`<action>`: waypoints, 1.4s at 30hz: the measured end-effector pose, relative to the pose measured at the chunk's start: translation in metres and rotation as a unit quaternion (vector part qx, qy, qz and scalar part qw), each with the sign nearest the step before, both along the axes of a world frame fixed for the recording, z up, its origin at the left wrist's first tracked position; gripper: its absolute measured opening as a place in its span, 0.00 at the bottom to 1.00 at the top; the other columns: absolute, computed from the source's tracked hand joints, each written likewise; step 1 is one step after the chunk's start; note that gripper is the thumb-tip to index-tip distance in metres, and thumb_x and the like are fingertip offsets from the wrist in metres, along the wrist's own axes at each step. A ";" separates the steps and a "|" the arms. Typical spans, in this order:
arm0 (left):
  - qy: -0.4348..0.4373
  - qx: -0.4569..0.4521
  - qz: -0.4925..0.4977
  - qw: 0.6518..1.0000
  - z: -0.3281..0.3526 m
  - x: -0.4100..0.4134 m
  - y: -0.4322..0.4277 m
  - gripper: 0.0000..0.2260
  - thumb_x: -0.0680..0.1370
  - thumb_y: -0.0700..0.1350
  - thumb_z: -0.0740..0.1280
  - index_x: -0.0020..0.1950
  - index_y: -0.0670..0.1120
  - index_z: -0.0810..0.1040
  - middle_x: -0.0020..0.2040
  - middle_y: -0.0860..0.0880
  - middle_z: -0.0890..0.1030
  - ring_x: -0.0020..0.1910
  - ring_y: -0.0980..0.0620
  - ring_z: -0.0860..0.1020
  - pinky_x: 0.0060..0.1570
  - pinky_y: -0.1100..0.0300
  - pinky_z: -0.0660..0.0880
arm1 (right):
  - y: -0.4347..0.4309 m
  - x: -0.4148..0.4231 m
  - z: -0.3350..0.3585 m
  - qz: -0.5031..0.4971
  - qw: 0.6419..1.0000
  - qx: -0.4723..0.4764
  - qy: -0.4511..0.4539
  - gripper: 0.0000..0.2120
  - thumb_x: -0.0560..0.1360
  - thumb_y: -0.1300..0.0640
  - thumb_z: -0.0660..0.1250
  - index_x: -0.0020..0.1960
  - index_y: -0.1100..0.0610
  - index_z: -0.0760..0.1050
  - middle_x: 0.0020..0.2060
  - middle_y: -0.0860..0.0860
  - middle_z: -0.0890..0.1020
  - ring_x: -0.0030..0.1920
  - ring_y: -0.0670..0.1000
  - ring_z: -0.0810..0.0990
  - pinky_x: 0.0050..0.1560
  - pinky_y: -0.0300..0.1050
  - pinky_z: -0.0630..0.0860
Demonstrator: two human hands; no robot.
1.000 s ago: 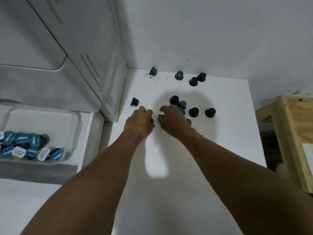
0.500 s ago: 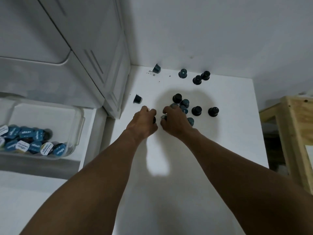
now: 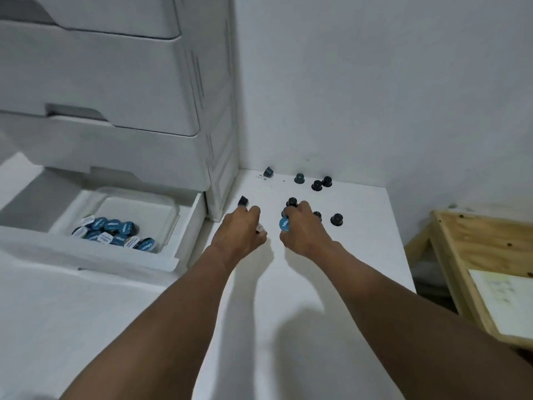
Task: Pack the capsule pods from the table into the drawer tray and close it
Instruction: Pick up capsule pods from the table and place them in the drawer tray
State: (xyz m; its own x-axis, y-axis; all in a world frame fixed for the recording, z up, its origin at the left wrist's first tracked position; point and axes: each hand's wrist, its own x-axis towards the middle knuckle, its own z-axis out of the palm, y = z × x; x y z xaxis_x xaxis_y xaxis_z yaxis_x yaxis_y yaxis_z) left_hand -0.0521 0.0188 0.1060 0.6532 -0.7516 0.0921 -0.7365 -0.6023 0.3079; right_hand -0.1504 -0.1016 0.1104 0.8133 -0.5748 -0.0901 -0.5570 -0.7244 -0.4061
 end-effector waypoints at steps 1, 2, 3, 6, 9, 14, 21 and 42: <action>-0.006 -0.017 0.006 1.000 0.006 -0.009 0.012 0.09 0.73 0.46 0.65 0.48 0.41 0.73 0.45 0.43 0.75 0.41 0.41 0.76 0.36 0.58 0.66 | 0.008 -0.008 0.006 0.007 1.000 -0.009 -0.004 0.18 0.72 0.61 0.65 0.61 0.61 0.71 0.60 0.57 0.68 0.50 0.60 0.75 0.53 0.50 0.75; -0.005 -0.032 0.013 0.999 0.011 -0.019 0.025 0.10 0.73 0.45 0.66 0.50 0.41 0.73 0.47 0.43 0.75 0.43 0.41 0.76 0.37 0.58 0.68 | 0.017 -0.016 0.010 0.017 1.000 -0.015 -0.010 0.18 0.72 0.61 0.65 0.62 0.61 0.71 0.59 0.57 0.68 0.50 0.60 0.75 0.53 0.52 0.75; -0.001 -0.043 0.022 0.999 0.016 -0.028 0.039 0.12 0.72 0.45 0.67 0.53 0.42 0.74 0.49 0.43 0.75 0.45 0.41 0.76 0.40 0.56 0.71 | 0.028 -0.024 0.015 0.028 0.999 -0.018 -0.016 0.19 0.72 0.61 0.65 0.62 0.61 0.71 0.59 0.57 0.68 0.51 0.60 0.75 0.53 0.53 0.75; -0.002 -0.055 0.043 0.998 0.025 -0.053 0.087 0.17 0.72 0.47 0.68 0.58 0.42 0.75 0.55 0.43 0.75 0.50 0.42 0.77 0.49 0.54 0.75 | 0.065 -0.042 0.027 0.062 0.997 -0.031 -0.035 0.19 0.72 0.63 0.64 0.63 0.60 0.70 0.59 0.57 0.69 0.53 0.60 0.75 0.51 0.49 0.74; -0.005 -0.052 0.064 0.997 0.034 -0.068 0.135 0.14 0.72 0.46 0.68 0.54 0.42 0.76 0.53 0.44 0.73 0.48 0.43 0.76 0.46 0.57 0.73 | 0.104 -0.051 0.037 0.100 0.993 -0.033 -0.044 0.18 0.72 0.63 0.64 0.62 0.59 0.71 0.57 0.57 0.70 0.49 0.61 0.76 0.50 0.51 0.75; -0.026 -0.074 0.110 0.991 0.054 -0.062 0.201 0.14 0.71 0.47 0.69 0.53 0.43 0.75 0.51 0.45 0.73 0.44 0.45 0.75 0.44 0.58 0.72 | 0.164 -0.037 0.058 0.149 0.986 -0.039 -0.062 0.15 0.73 0.61 0.63 0.60 0.58 0.70 0.55 0.55 0.70 0.48 0.61 0.76 0.49 0.51 0.74; -0.064 -0.081 0.123 0.987 0.066 -0.013 0.274 0.15 0.72 0.48 0.69 0.55 0.43 0.75 0.52 0.45 0.74 0.46 0.47 0.75 0.46 0.58 0.73 | 0.236 0.015 0.071 0.180 0.979 -0.059 -0.081 0.16 0.73 0.61 0.65 0.60 0.58 0.71 0.55 0.56 0.71 0.51 0.60 0.76 0.52 0.53 0.75; -0.037 -0.086 0.009 0.996 0.060 0.184 0.347 0.15 0.72 0.48 0.70 0.56 0.44 0.75 0.51 0.46 0.74 0.47 0.46 0.75 0.47 0.57 0.73 | 0.316 0.172 0.048 0.092 0.990 -0.056 -0.091 0.19 0.73 0.66 0.64 0.63 0.57 0.72 0.55 0.55 0.72 0.52 0.58 0.75 0.50 0.43 0.72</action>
State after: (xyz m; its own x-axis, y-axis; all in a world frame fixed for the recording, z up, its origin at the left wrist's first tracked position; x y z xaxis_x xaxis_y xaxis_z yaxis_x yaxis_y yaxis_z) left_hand 0.1317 0.3660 0.1663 0.6522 -0.7093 0.2675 -0.7513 -0.5579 0.3525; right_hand 0.0218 0.2141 0.1585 0.9018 -0.4142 0.1235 -0.3371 -0.8528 -0.3989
